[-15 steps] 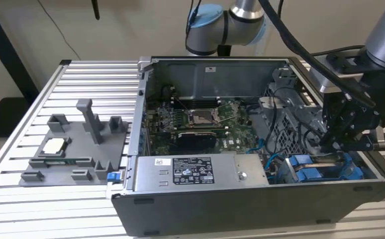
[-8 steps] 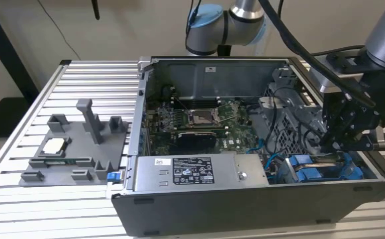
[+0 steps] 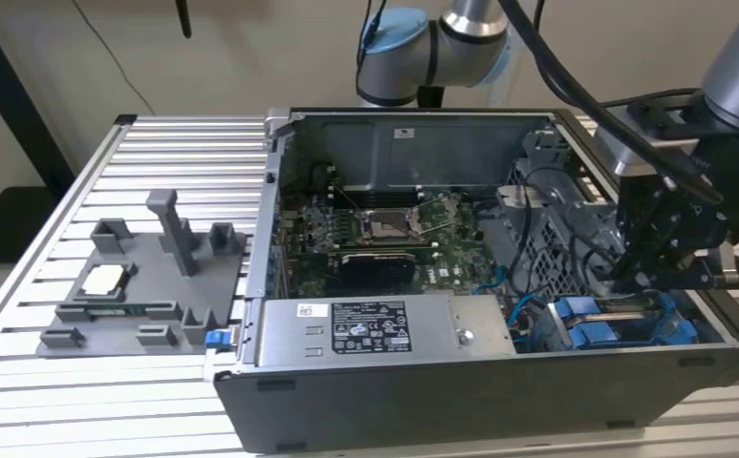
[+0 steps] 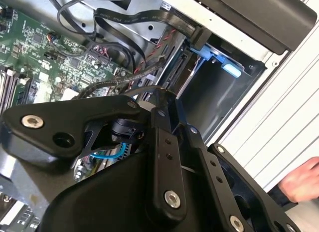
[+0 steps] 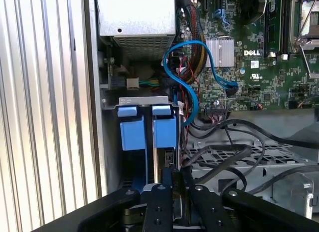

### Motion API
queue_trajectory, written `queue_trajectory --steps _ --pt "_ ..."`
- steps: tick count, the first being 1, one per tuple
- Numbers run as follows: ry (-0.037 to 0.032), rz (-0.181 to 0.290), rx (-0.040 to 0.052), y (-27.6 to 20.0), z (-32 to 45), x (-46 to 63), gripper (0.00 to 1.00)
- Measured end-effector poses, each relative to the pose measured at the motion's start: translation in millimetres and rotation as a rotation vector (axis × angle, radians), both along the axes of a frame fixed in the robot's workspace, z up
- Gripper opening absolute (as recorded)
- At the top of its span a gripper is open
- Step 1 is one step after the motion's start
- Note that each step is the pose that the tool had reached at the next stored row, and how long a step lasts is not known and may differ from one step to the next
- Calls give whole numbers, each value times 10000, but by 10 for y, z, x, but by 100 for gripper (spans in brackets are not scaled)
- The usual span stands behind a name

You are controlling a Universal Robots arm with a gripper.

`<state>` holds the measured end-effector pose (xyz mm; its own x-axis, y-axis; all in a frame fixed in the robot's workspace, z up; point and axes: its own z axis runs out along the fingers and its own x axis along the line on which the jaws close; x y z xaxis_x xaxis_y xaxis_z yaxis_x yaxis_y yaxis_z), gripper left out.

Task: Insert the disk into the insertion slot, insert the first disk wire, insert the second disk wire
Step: 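Insert the first disk wire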

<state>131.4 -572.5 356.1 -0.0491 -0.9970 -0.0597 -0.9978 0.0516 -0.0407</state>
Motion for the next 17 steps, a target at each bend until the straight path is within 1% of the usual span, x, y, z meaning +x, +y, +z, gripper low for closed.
queue_trajectory --steps 5,10,11,17 --pt "155 -1 0 0 0 1 19" --pt "346 -2 0 -1 -2 5 19" --pt "357 -2 0 -1 -2 4 19" --pt "372 -2 0 -1 -5 11 19"
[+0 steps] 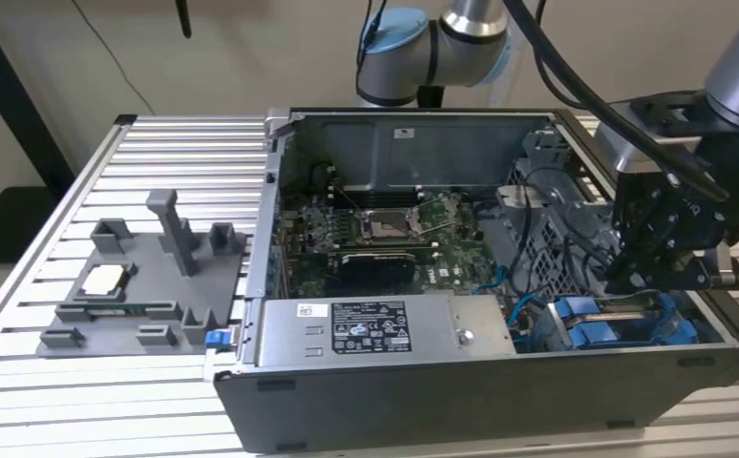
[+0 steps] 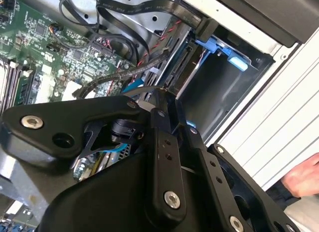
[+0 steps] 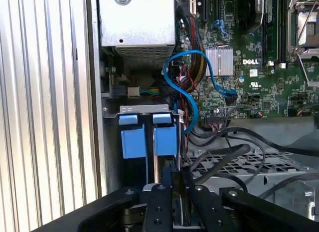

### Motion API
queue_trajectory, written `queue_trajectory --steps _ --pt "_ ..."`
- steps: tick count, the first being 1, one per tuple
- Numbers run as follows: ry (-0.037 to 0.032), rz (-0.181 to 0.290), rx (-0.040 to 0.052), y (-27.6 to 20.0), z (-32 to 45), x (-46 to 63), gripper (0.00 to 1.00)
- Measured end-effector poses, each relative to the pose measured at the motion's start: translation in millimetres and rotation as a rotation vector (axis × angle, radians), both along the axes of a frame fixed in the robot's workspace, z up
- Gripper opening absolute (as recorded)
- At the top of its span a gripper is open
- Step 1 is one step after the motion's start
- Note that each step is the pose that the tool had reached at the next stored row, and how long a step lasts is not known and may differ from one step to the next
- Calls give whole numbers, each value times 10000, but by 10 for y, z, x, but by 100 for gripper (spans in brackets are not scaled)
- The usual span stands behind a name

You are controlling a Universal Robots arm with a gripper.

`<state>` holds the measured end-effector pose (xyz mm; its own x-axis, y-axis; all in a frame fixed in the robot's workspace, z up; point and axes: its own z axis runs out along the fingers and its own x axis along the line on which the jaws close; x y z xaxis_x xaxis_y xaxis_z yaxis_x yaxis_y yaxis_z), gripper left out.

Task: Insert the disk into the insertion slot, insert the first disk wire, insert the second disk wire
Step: 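Insert the first disk wire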

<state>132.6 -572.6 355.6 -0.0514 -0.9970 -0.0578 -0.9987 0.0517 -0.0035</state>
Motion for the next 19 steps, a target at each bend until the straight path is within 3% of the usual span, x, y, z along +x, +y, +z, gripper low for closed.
queue_trajectory --steps 10,19 --pt "58 0 1 -10 -13 25 19" --pt "130 0 -6 -13 -30 183 19"
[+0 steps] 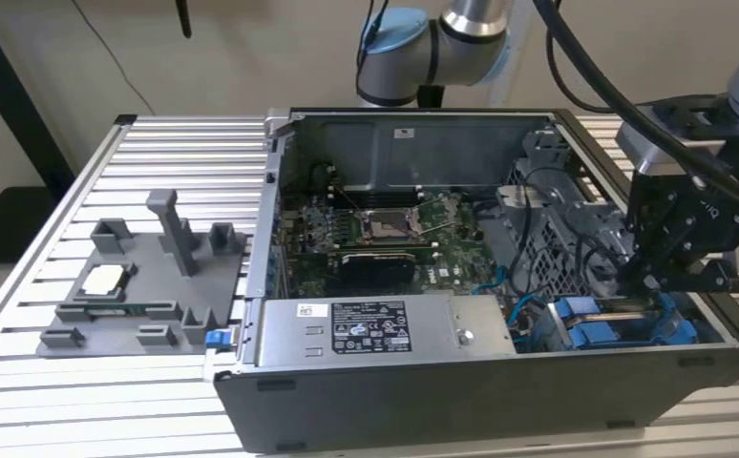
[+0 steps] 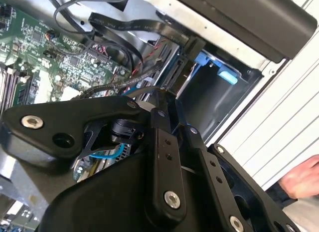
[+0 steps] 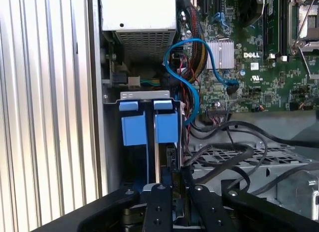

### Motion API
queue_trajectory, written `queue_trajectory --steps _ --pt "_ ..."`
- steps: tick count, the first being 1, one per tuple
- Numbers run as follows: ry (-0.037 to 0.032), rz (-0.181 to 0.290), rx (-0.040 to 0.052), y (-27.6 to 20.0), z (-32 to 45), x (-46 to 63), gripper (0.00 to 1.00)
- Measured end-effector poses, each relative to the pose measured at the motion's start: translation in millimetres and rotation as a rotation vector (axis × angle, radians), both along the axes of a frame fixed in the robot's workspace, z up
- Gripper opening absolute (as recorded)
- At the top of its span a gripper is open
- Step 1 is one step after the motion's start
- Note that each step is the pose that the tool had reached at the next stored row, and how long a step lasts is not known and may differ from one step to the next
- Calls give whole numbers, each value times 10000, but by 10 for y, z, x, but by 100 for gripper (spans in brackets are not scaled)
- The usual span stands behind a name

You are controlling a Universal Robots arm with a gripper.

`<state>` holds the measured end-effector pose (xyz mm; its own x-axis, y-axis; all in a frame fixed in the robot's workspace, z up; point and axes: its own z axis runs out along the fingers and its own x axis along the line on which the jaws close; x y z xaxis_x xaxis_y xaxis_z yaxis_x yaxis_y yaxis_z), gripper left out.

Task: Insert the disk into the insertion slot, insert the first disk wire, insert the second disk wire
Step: 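Insert the first disk wire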

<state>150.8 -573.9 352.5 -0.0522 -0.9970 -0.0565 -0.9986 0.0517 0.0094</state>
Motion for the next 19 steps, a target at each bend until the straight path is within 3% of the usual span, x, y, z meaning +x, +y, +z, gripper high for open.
queue_trajectory --steps 19 --pt "1 2 17 -2 -99 93 19"
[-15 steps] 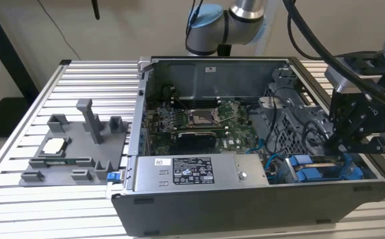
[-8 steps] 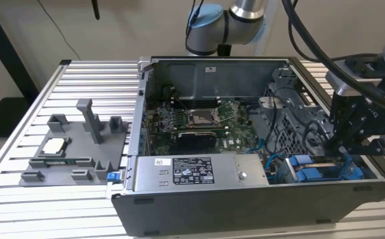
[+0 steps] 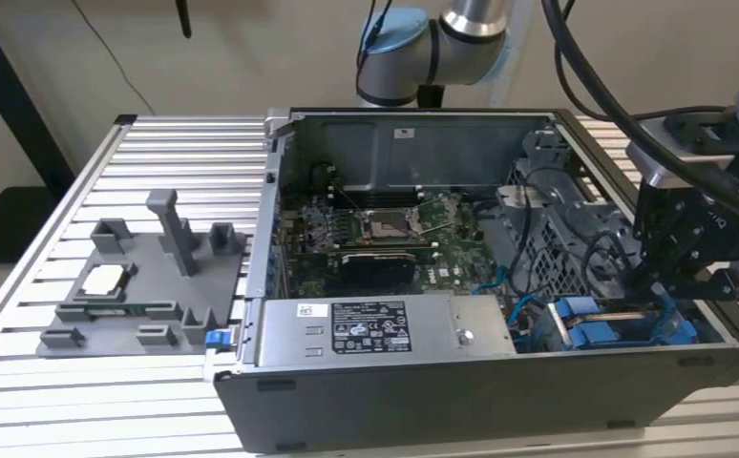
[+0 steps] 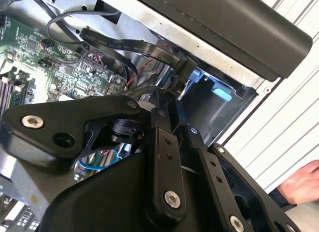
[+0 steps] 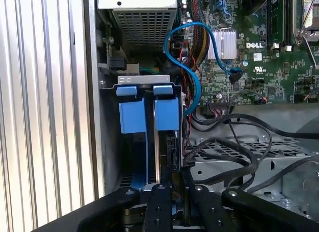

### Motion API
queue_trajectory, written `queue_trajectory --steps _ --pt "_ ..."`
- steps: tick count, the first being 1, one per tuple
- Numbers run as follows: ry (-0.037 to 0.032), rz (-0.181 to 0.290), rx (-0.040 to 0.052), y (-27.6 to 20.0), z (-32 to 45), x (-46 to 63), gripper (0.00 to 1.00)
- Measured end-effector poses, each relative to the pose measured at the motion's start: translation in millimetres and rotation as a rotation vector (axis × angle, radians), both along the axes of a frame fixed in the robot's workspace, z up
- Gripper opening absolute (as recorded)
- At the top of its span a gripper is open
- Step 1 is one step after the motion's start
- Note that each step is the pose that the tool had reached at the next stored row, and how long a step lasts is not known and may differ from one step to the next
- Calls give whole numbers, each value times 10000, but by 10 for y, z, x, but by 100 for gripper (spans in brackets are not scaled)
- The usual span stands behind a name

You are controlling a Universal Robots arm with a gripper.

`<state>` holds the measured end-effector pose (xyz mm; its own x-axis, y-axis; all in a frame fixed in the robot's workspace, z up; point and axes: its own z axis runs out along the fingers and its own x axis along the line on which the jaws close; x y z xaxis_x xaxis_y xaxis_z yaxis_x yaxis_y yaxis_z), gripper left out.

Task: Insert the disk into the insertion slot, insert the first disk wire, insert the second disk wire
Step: 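Insert the first disk wire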

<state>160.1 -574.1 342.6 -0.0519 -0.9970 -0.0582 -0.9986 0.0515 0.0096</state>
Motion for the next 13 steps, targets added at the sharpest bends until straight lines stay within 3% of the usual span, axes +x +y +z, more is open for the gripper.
queue_trajectory --steps 6,13 --pt "0 19 20 0 -23 6 19" --pt "0 88 122 0 -52 19 19"
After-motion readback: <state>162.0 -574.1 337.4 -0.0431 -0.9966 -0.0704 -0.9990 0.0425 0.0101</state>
